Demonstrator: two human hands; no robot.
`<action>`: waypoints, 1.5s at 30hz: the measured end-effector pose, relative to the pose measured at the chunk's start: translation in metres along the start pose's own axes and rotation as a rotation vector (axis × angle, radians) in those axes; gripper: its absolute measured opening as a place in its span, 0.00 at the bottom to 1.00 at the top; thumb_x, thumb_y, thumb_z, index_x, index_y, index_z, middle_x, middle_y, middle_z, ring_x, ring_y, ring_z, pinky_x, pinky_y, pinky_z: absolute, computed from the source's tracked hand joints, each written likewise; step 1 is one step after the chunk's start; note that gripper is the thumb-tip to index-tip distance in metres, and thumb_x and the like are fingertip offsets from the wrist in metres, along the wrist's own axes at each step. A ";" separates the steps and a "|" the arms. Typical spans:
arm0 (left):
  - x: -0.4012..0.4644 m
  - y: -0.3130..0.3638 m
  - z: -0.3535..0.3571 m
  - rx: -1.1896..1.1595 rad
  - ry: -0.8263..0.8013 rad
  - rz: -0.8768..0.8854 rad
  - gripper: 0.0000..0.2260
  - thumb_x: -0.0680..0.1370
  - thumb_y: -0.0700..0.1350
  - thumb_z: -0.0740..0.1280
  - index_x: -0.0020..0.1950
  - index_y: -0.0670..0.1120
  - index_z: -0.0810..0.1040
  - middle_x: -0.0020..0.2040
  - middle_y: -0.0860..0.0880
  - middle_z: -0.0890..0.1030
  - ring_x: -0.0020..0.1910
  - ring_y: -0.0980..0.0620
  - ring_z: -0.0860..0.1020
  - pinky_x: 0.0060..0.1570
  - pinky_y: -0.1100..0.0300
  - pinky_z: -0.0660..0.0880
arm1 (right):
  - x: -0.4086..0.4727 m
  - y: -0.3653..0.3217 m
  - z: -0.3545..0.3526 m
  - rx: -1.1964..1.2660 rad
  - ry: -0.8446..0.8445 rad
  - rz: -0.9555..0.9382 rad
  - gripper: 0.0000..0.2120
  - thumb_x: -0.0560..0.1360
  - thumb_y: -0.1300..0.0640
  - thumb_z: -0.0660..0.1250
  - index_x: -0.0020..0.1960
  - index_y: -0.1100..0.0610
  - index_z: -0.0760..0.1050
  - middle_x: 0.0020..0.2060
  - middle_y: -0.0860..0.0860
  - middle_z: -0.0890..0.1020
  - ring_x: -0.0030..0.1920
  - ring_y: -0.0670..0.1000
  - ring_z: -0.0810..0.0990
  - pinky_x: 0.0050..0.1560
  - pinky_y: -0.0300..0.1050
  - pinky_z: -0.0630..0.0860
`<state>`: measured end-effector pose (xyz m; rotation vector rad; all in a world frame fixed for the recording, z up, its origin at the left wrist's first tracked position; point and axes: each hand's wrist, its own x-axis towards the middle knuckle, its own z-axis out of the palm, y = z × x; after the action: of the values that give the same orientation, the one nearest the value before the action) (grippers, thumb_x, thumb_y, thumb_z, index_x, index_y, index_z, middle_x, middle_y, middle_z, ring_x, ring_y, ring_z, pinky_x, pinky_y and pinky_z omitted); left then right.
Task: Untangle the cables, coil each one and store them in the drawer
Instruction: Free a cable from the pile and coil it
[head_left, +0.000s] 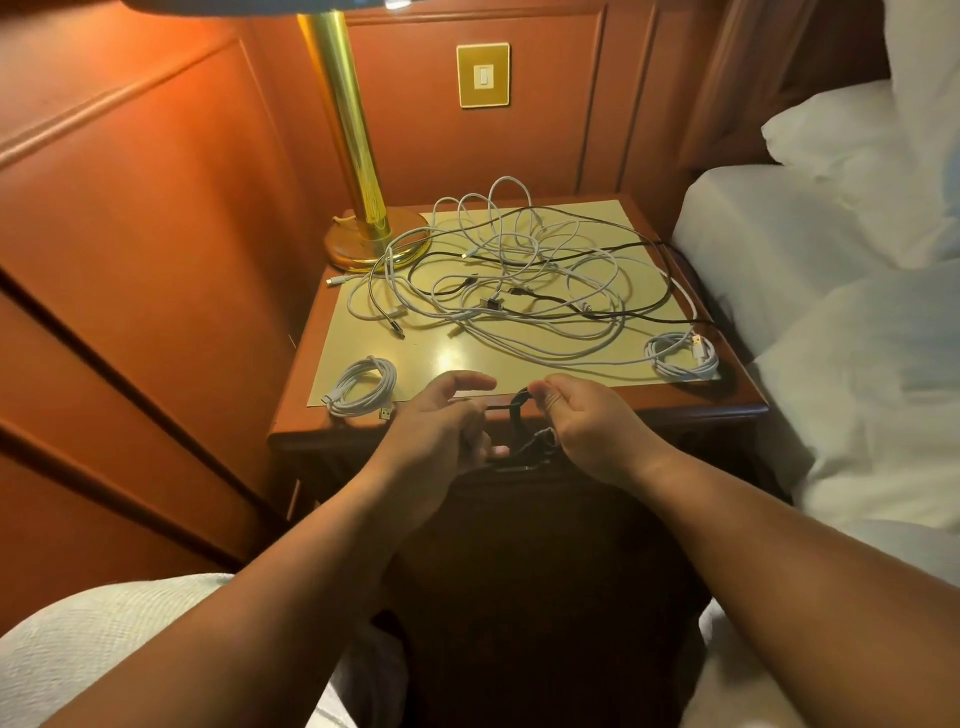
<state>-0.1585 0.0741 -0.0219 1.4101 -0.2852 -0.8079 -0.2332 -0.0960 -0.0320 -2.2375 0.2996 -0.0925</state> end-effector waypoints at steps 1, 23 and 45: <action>0.001 0.001 0.000 -0.018 -0.006 -0.036 0.13 0.81 0.35 0.61 0.63 0.45 0.75 0.35 0.50 0.75 0.30 0.53 0.71 0.39 0.56 0.77 | 0.000 0.001 -0.001 -0.017 0.013 -0.011 0.18 0.85 0.48 0.53 0.52 0.57 0.77 0.40 0.46 0.79 0.41 0.44 0.76 0.41 0.41 0.69; -0.005 -0.024 0.015 -0.243 0.159 -0.044 0.13 0.81 0.48 0.65 0.51 0.40 0.85 0.49 0.44 0.86 0.53 0.49 0.83 0.59 0.53 0.75 | -0.010 -0.015 0.030 1.299 -0.017 0.315 0.20 0.84 0.46 0.50 0.42 0.59 0.66 0.34 0.54 0.72 0.38 0.53 0.72 0.50 0.52 0.70; -0.004 -0.012 0.008 -0.163 0.005 -0.002 0.12 0.77 0.32 0.68 0.61 0.38 0.79 0.54 0.40 0.84 0.55 0.43 0.84 0.61 0.50 0.78 | -0.004 -0.004 0.024 0.351 0.041 0.096 0.19 0.85 0.47 0.49 0.49 0.57 0.73 0.48 0.58 0.80 0.48 0.55 0.79 0.49 0.48 0.78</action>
<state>-0.1707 0.0709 -0.0308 1.2595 -0.2092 -0.8111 -0.2320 -0.0742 -0.0441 -1.8727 0.3817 -0.1294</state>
